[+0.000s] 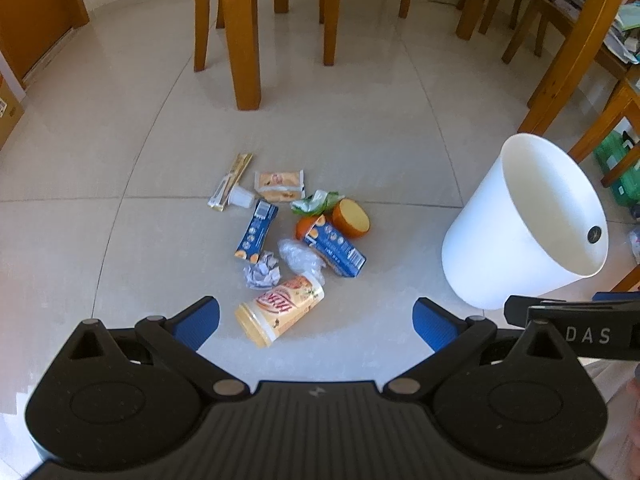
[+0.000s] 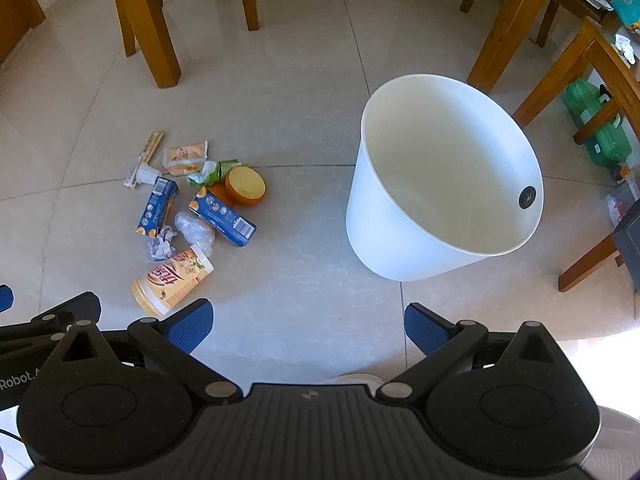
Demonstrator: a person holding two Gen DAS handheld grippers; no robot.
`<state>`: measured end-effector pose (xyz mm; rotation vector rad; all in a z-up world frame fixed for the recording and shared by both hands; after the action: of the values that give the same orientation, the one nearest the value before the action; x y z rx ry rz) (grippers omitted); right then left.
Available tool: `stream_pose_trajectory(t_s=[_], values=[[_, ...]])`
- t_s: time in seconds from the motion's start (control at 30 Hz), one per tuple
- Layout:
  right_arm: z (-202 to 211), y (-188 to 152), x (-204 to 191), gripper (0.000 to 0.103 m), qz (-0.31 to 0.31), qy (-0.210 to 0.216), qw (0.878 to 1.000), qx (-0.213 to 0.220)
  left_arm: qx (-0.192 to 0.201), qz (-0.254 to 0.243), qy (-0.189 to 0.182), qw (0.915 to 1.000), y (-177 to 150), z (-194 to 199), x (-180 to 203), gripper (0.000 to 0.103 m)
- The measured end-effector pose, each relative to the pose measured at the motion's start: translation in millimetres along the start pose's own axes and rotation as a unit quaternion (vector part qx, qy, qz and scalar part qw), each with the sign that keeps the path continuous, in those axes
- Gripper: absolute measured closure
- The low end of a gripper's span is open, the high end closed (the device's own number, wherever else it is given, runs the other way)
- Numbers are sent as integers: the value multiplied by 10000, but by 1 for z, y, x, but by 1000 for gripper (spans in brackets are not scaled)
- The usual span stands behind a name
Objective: Collect trash
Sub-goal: 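Approach the trash pile and white bin with both tools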
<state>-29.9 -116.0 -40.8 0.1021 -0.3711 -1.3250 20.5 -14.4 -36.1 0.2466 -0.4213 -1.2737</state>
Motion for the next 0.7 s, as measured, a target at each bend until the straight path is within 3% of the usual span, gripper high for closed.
stream_pose_trajectory(t_s=[0.2,0.7], values=[[6,3,10,0,-161,251,9995,109,147,-130,-16,9998,7,11,12,1],[26,5,63,0,-134,125,9983,560,174,-408,-194,9988,9,10,55,1]])
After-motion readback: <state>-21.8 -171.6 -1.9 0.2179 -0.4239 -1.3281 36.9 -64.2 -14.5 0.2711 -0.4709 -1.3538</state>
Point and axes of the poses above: each gripper's, at about its wrist camera, not at the fingertips, and z roughly against the way its jaws point, x to its right, y to its top, the point moved 5 cm from there along -z, roughly the way its jaws point, and after that the axes turned 15 degrees about z, right-handed, at the moved point
